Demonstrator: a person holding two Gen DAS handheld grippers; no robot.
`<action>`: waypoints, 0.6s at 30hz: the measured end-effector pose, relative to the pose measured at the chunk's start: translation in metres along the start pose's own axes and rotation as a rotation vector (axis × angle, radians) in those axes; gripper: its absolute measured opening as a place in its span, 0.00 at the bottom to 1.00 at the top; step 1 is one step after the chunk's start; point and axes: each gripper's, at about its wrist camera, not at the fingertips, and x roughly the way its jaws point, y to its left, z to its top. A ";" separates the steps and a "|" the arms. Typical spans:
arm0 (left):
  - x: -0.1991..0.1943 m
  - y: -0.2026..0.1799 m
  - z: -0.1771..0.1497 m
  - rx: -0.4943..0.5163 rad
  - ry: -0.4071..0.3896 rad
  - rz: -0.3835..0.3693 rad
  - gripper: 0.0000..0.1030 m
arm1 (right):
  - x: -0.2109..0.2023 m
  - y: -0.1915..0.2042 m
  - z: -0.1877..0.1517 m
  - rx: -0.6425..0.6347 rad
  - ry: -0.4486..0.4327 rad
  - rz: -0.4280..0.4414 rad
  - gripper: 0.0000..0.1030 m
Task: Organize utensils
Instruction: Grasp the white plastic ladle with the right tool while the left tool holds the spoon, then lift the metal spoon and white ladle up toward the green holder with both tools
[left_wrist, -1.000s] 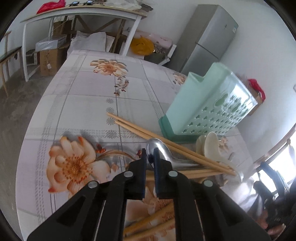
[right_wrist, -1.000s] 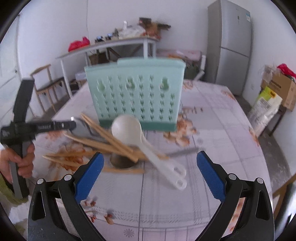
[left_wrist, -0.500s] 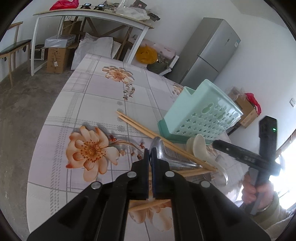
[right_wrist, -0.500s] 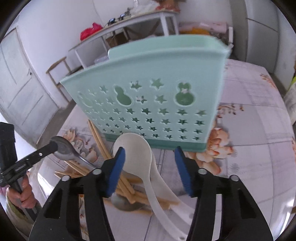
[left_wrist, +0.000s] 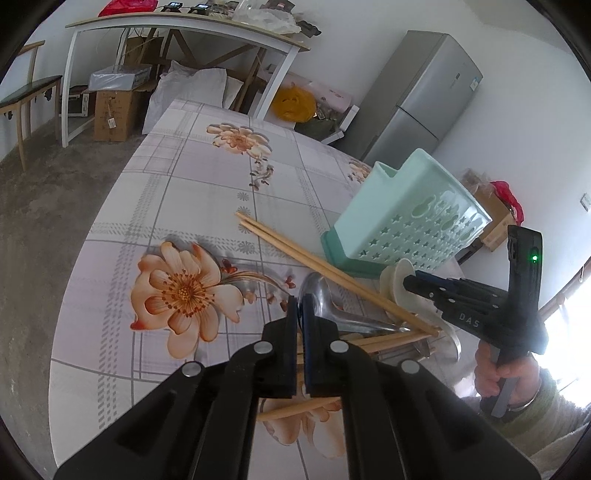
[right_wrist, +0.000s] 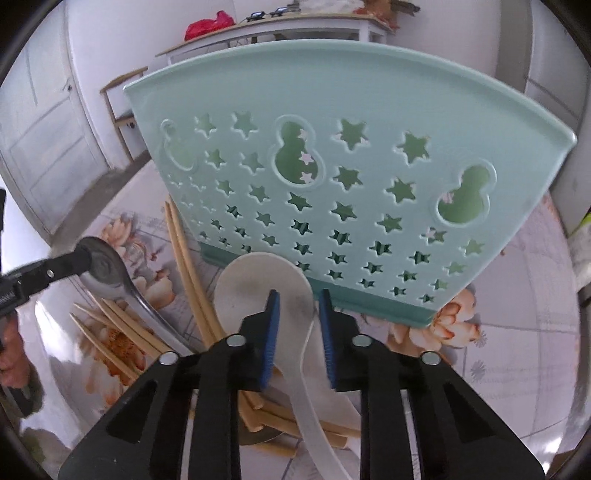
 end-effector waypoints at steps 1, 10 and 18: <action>0.000 0.000 0.000 -0.001 0.001 0.001 0.02 | 0.001 0.002 0.000 -0.010 -0.003 -0.011 0.09; 0.002 0.004 0.000 -0.014 0.000 -0.002 0.02 | -0.006 0.013 -0.002 -0.067 -0.057 -0.054 0.01; -0.001 0.003 -0.001 -0.021 -0.017 -0.003 0.02 | -0.035 0.015 -0.004 -0.087 -0.145 -0.093 0.00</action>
